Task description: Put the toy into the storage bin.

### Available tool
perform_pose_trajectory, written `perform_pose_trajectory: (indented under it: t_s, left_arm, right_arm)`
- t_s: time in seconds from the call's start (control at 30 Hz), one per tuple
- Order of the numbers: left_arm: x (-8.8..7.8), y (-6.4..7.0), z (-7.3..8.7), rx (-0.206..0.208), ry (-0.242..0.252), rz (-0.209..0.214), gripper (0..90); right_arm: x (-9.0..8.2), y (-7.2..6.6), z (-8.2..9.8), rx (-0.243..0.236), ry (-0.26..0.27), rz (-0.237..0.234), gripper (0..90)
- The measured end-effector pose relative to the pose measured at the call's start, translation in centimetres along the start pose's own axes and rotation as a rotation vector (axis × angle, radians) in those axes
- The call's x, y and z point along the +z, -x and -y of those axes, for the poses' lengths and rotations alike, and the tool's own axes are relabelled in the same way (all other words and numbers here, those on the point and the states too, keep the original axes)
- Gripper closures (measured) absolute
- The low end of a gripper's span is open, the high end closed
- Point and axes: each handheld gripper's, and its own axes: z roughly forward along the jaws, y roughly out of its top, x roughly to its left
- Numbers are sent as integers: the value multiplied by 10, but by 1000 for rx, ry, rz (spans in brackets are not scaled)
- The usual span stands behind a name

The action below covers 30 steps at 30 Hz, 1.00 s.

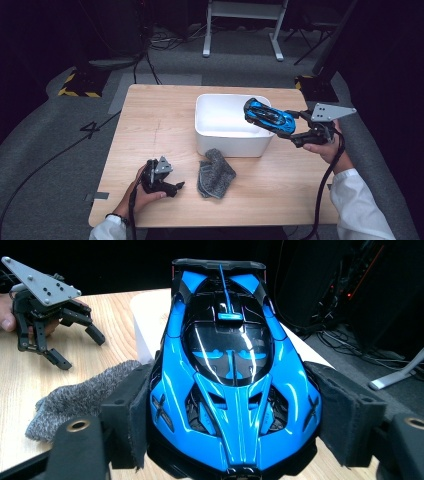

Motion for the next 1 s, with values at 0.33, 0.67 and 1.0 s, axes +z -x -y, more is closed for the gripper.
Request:
perform_pose_trajectory:
  t_s: [0.33,0.67,1.0]
  left_arm:
    - [-1,0,1,2,-1,-3,147]
    - [-2,1,2,-9,-1,-6,147]
    - [-2,1,2,-8,-1,-6,147]
  right_arm:
    - [22,4,-11,-22,-28,-28,261]
    - [46,6,-21,-38,-44,-66,261]
    - [75,6,-23,-65,-123,-105,261]
